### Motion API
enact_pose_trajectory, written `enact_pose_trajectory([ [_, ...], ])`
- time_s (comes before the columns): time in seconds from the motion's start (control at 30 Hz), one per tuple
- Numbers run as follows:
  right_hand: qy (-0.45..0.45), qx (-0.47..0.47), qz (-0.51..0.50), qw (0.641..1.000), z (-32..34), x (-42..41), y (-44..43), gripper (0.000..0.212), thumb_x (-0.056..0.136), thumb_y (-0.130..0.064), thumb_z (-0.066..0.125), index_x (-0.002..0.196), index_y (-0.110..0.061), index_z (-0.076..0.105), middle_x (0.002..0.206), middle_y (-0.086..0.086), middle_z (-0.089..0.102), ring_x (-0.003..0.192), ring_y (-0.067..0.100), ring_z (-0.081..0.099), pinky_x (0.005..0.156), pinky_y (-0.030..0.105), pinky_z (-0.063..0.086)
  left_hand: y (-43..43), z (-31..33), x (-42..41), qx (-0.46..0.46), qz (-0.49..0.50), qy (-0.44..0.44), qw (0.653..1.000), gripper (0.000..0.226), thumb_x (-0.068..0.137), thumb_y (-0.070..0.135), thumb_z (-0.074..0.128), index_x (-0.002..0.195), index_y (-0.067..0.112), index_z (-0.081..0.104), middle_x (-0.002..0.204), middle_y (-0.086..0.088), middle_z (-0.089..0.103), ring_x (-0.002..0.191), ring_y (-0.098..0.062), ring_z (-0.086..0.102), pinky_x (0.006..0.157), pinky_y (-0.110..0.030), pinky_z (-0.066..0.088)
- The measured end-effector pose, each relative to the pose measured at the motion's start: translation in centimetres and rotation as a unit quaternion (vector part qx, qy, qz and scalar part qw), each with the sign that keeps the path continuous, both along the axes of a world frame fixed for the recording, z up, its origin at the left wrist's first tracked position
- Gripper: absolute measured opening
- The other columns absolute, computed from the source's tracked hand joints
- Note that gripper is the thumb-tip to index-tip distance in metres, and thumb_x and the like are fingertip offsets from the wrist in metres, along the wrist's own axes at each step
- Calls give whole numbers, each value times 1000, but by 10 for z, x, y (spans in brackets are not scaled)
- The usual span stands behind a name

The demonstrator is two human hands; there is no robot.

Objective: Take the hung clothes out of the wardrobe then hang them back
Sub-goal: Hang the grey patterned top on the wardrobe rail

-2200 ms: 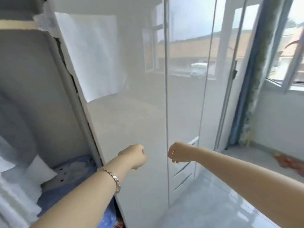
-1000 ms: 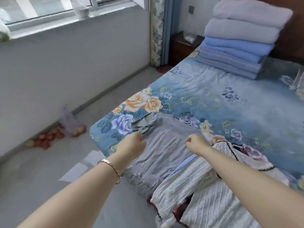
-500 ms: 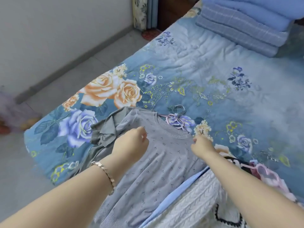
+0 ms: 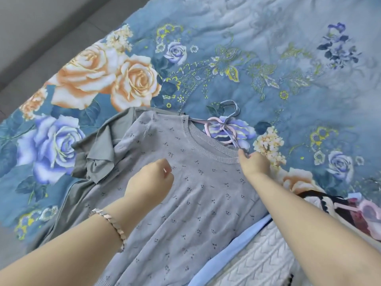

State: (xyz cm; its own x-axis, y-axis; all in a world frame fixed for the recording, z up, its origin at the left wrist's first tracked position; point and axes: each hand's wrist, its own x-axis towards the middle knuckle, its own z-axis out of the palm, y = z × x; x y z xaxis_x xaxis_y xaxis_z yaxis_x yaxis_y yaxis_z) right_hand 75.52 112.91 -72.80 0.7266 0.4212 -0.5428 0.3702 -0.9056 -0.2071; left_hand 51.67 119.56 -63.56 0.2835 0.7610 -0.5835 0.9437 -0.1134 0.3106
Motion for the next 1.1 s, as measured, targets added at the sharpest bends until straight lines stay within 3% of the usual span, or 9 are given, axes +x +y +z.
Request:
enact_pose_trajectory([
  [0.1, 35, 55, 2, 998, 11, -4, -4, 44, 92, -31, 44, 54, -13, 31, 56, 5, 38, 69, 27, 41, 51, 32, 25, -4, -2, -6, -9, 11, 9, 1000, 21, 92, 22, 41, 106, 23, 56, 107, 2, 62, 94, -22, 56, 75, -30, 45],
  [0.23, 29, 190, 24, 981, 49, -16, -15, 44, 92, -24, 47, 57, -17, 21, 54, 0, 26, 58, 20, 26, 52, 34, 16, -9, 11, -16, -10, 26, 5, 1000, 20, 92, 21, 40, 103, 23, 57, 101, 3, 62, 89, -21, 56, 71, -29, 46],
  [0.43, 30, 283, 94, 954, 127, -47, -18, 41, 91, -27, 56, 58, -19, 33, 50, -2, 31, 54, 17, 31, 53, 33, 23, -22, 59, -45, 24, 62, -20, 998, 19, 91, 20, 40, 105, 24, 53, 95, 6, 60, 86, -18, 56, 69, -28, 43],
  [0.6, -17, 354, 154, 922, 210, -98, -25, 35, 86, -37, 55, 71, -5, 53, 53, -2, 42, 63, 17, 40, 57, 31, 23, -46, 116, -93, 68, 89, -34, 993, 22, 90, 21, 42, 107, 25, 55, 102, 6, 61, 94, -19, 56, 76, -29, 44],
  [0.73, 10, 431, 206, 878, 280, -157, -45, 23, 82, -35, 63, 68, -18, 55, 62, -2, 55, 65, 13, 48, 66, 29, 35, -76, 173, -146, 104, 101, -25, 989, 14, 90, 22, 42, 98, 27, 53, 107, 5, 64, 99, -22, 58, 76, -29, 43],
  [0.8, 28, 440, 236, 866, 316, -190, -60, 8, 83, -31, 66, 80, -24, 67, 64, -4, 57, 64, 14, 53, 68, 28, 41, -95, 206, -177, 118, 126, -21, 985, 11, 92, 24, 43, 96, 26, 53, 106, 3, 64, 101, -22, 58, 76, -29, 42],
  [0.87, 48, 441, 262, 857, 351, -224, -78, 8, 85, -24, 66, 89, -21, 73, 72, -3, 65, 71, 17, 59, 71, 30, 45, -116, 238, -212, 137, 159, -29, 977, 12, 91, 23, 43, 95, 25, 54, 107, 0, 65, 101, -24, 58, 80, -29, 45],
  [1.0, 102, 428, 297, 848, 414, -290, -122, 11, 88, -28, 62, 82, -23, 71, 49, -12, 50, 57, 11, 43, 58, 28, 34, -168, 305, -282, 145, 243, -66, 957, 12, 86, 17, 47, 80, 26, 52, 102, -7, 68, 93, -26, 63, 82, -31, 50],
  [1.1, 118, 425, 340, 831, 462, -336, -155, 14, 88, -28, 60, 87, -21, 72, 48, -8, 42, 60, 14, 41, 58, 29, 33, -219, 350, -328, 180, 279, -89, 939, 11, 85, 16, 48, 79, 24, 52, 101, -9, 67, 91, -27, 66, 81, -33, 52],
])
